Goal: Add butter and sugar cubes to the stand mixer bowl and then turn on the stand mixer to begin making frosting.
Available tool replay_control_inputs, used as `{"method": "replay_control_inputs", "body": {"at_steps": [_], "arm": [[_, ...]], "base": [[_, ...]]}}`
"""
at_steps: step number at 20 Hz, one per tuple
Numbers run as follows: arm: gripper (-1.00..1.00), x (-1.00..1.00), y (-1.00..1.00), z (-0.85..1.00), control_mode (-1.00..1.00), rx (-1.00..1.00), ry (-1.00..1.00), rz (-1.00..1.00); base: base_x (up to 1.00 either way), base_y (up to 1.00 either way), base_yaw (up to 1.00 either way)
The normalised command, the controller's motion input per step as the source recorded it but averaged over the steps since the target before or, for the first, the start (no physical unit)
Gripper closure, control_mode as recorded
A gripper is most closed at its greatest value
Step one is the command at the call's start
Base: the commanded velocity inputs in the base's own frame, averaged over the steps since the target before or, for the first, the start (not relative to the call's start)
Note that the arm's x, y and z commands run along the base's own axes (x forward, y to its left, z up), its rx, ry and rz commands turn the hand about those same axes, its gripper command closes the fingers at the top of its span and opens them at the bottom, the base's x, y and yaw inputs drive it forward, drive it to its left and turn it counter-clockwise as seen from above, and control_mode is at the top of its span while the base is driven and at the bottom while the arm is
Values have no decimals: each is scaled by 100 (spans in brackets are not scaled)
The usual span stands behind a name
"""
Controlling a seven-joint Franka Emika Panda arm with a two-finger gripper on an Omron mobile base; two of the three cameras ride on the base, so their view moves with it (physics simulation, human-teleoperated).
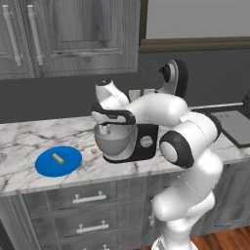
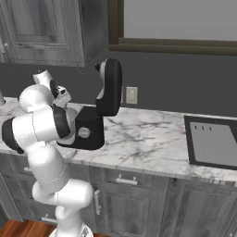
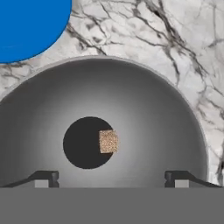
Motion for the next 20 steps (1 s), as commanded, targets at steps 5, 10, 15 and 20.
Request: {"method": "replay_control_inputs", "body": {"at_steps": [5,10,15,20], "arm": [[-100,-92,32,67,-100,-1,-22,3],[-100,-69,68,32,-100,-14,-9,10],[-100,-32,73,4,-100,-24,-3,14],[-100,0,55,0,-100,-28,0,11]], "base": [[0,0,0],[0,0,0],[0,0,0],[0,0,0]]}}
